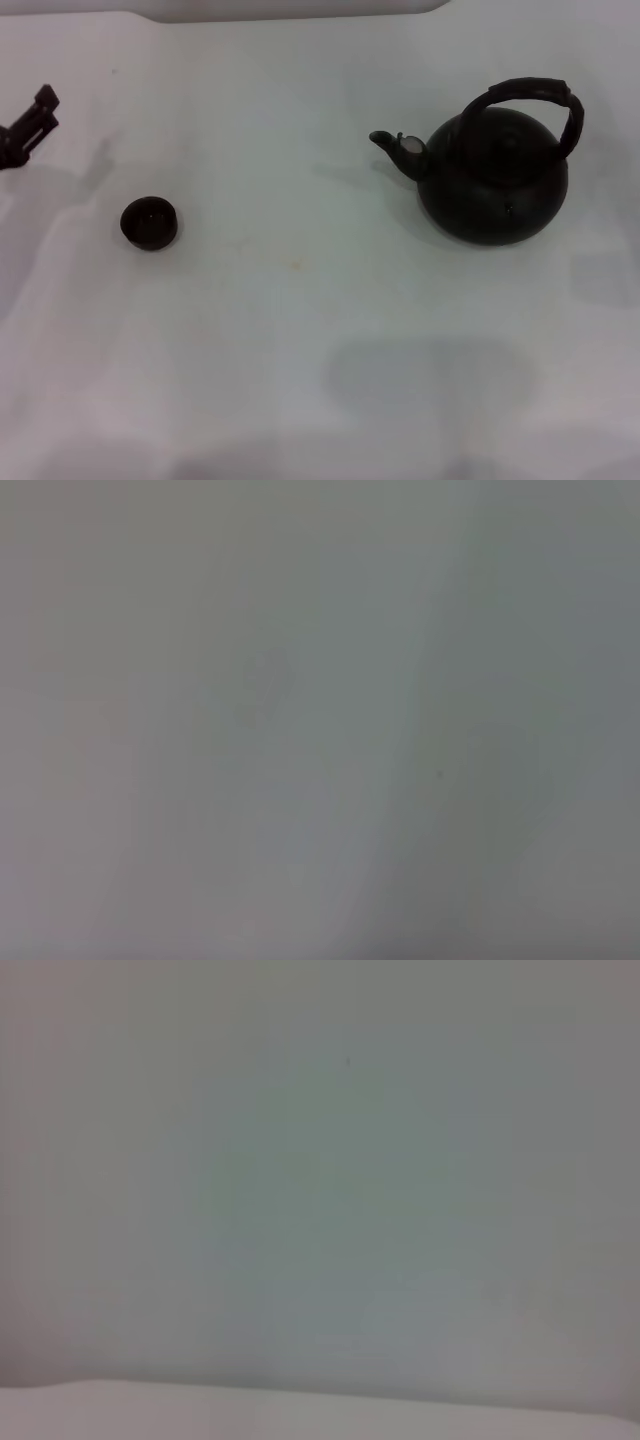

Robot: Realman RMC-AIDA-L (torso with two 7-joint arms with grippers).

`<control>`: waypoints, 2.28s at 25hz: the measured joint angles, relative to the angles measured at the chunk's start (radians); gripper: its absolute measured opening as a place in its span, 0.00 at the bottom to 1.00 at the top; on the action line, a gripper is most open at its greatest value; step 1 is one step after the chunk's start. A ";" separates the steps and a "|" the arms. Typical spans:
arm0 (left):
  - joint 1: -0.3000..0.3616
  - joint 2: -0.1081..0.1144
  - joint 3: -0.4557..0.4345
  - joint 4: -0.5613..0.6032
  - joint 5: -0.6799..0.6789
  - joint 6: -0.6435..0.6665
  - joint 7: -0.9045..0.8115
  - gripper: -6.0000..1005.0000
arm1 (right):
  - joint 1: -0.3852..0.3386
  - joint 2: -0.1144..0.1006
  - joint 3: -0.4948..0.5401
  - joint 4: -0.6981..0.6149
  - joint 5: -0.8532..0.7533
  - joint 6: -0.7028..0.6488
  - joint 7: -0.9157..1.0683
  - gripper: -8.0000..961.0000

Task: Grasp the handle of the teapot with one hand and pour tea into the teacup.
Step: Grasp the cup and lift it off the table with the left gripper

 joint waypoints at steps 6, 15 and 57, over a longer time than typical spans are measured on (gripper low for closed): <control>0.177 0.000 0.242 -0.411 0.087 0.360 -0.164 0.86 | 0.002 0.002 -0.001 0.000 0.000 -0.018 0.004 0.89; 0.208 0.004 0.439 -0.483 0.096 0.522 -0.246 0.86 | 0.018 0.002 -0.001 0.000 0.000 -0.044 0.005 0.89; 0.197 0.008 0.555 -0.406 0.094 0.515 -0.288 0.87 | 0.029 0.002 -0.007 0.000 0.000 -0.078 0.005 0.89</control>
